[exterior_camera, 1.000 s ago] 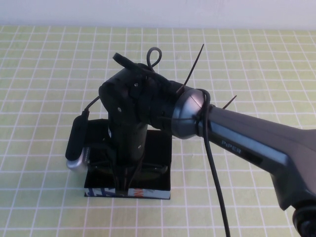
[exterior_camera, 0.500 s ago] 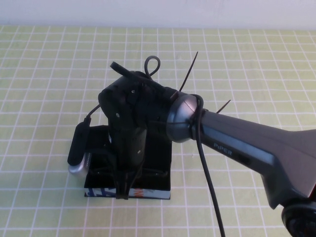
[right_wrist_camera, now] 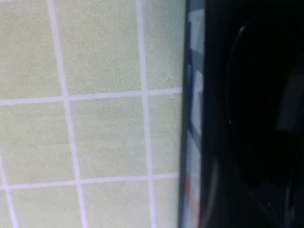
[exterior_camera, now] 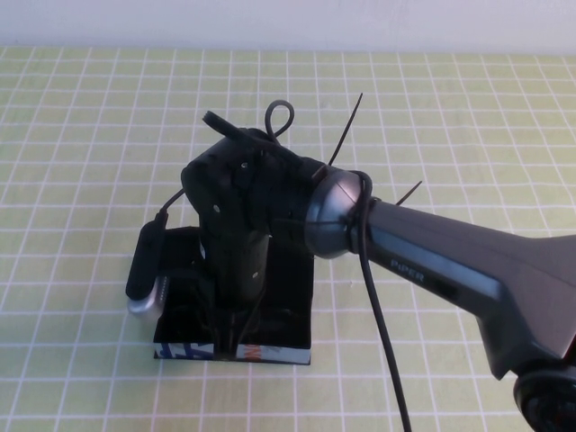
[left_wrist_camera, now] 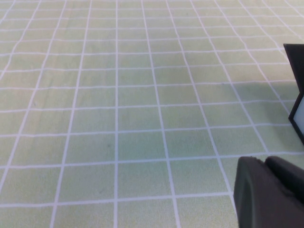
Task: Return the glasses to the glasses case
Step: Place the glasses in the glasses case, then close the glasses case
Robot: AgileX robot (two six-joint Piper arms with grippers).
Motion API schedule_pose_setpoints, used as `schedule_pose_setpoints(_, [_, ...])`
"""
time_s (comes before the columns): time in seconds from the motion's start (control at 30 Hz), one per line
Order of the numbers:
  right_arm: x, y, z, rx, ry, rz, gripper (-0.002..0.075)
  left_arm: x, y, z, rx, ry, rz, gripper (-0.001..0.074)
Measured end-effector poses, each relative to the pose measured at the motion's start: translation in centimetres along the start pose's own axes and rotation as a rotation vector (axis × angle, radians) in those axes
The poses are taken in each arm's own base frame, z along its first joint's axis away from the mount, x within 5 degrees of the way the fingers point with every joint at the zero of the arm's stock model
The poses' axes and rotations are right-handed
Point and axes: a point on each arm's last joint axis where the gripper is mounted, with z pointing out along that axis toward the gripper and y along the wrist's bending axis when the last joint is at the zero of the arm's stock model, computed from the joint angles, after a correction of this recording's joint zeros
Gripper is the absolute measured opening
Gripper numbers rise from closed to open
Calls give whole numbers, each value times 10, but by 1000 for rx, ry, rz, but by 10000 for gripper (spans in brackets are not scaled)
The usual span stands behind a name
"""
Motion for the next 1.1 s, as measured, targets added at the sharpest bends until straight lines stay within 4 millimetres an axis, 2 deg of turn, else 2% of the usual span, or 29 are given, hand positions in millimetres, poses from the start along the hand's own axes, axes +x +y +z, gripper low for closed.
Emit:
schedule_pose_setpoints(0.1, [1,-1,0,11,8,-5,309,0,0,0,0,0,0,-4])
schedule_pose_setpoints(0.17, [2,-2,-3,27,12,-9,325,0,0,0,0,0,0,-4])
schedule_pose_setpoints(0.43, [11,-9,-43,111,-28,-2,330,0,0,0,0,0,0,-4])
schedule_pose_setpoints(0.53, [20,-17,-62,144,-55,40,274,0,0,0,0,0,0,-4])
schedule_pose_setpoints(0.7, [45,-38,-87,187,-86,170,61,0,0,0,0,0,0,-4])
schedule_pose_setpoints(0.77, [57,-50,-91,196,-86,243,22,0,0,0,0,0,0,-4])
schedule_pose_setpoints(0.93, [87,-75,-95,155,-130,426,-8,0,0,0,0,0,0,-4])
schedule_pose_setpoints(1.1, [95,-82,-97,60,-218,519,-11,0,0,0,0,0,0,-4])
